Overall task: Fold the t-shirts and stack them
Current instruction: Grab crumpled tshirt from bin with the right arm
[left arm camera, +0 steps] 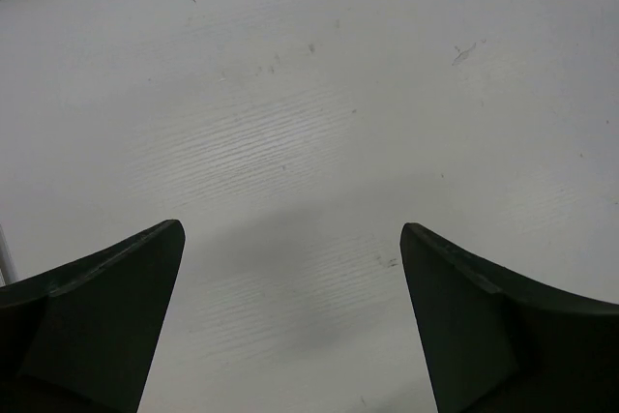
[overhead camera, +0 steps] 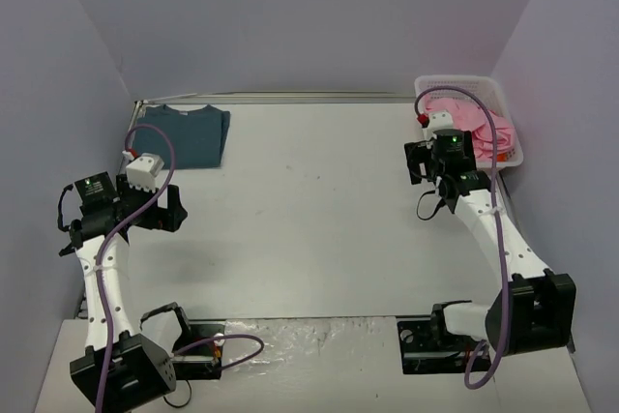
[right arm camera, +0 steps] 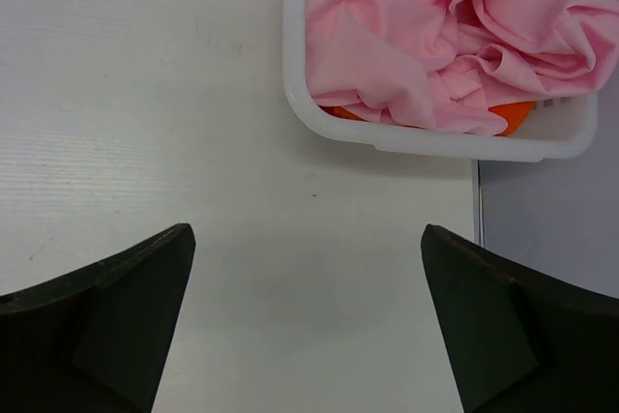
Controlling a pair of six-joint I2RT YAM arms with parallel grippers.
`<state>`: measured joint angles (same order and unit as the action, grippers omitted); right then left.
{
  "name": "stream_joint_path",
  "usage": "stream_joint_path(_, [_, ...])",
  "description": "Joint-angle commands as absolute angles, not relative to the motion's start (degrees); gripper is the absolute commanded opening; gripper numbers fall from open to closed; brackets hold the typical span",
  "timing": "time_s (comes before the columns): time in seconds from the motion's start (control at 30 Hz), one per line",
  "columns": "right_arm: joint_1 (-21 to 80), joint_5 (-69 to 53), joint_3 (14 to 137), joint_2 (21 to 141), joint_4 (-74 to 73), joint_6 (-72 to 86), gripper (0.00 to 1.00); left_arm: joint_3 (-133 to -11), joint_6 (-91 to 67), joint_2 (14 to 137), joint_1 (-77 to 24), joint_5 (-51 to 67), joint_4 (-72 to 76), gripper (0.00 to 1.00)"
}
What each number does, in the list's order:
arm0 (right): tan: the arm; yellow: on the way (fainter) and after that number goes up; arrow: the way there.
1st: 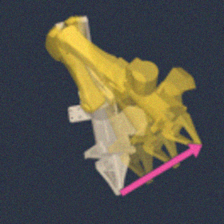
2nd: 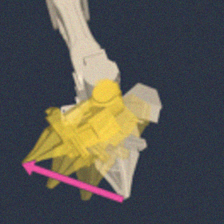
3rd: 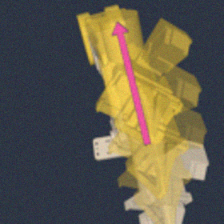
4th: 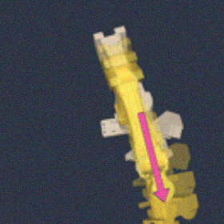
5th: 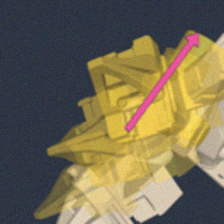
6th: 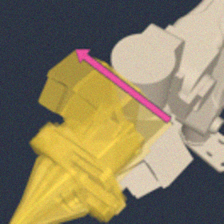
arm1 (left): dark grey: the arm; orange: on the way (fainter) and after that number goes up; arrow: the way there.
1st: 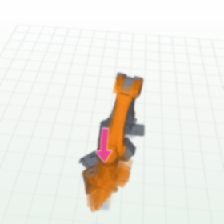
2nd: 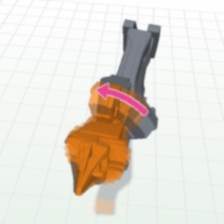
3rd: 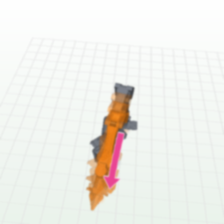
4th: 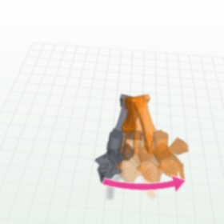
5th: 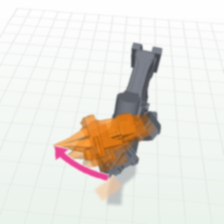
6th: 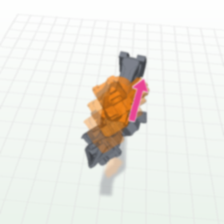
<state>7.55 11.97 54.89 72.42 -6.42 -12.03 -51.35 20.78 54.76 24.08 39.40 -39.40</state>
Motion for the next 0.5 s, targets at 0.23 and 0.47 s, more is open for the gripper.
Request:
stream_joint_path(0.23, [3.69, 6.22, 55.79, 65.38, -2.73, -15.12, 1.00, -54.49, 21.45, 54.84, 24.43, 40.52, -40.34, 0.94])
stream_joint_path(0.47, [3.34, 16.60, 65.45, 78.20, 3.33, -20.65, 1.00, -54.58, 21.53, 55.02, 24.35, 40.69, -40.43, 0.94])
